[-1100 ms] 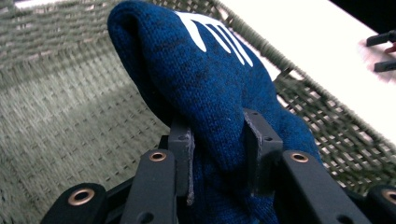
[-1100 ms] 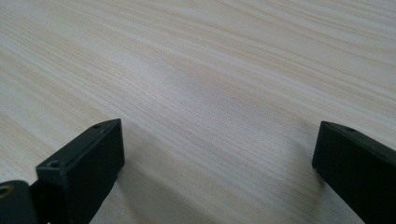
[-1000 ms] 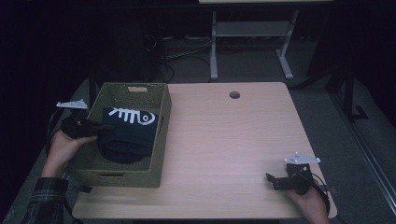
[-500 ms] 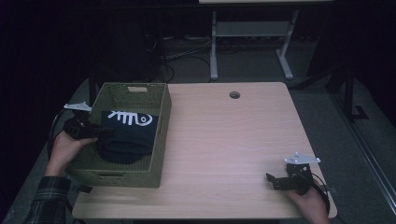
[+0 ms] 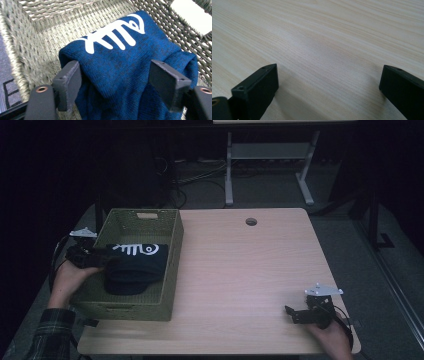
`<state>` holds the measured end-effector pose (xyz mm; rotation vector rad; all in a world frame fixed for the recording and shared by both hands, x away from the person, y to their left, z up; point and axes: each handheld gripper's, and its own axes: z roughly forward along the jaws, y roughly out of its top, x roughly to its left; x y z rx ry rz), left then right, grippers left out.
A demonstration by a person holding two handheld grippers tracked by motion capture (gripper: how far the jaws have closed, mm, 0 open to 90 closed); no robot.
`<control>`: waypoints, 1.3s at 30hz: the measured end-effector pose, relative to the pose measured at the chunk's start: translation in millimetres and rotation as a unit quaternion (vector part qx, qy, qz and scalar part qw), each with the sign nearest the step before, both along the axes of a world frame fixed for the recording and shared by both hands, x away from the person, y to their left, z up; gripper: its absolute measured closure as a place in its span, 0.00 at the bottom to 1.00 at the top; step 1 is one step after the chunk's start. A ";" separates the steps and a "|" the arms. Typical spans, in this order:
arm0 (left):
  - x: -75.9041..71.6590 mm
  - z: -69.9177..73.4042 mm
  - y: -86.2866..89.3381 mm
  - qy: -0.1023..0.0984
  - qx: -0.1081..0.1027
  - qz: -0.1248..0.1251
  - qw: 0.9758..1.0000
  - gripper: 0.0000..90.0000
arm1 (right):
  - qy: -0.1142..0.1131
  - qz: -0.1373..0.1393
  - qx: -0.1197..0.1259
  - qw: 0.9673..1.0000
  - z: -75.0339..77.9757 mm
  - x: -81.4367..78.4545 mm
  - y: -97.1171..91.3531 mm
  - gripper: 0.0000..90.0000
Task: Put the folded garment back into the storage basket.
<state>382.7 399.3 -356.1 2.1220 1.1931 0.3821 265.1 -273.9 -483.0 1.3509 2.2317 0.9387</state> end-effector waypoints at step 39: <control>-36.5 34.6 -120.5 -0.062 -0.063 -0.083 0.993 0.16 | 0.000 0.000 0.000 1.000 0.0 0.0 0.0 0.02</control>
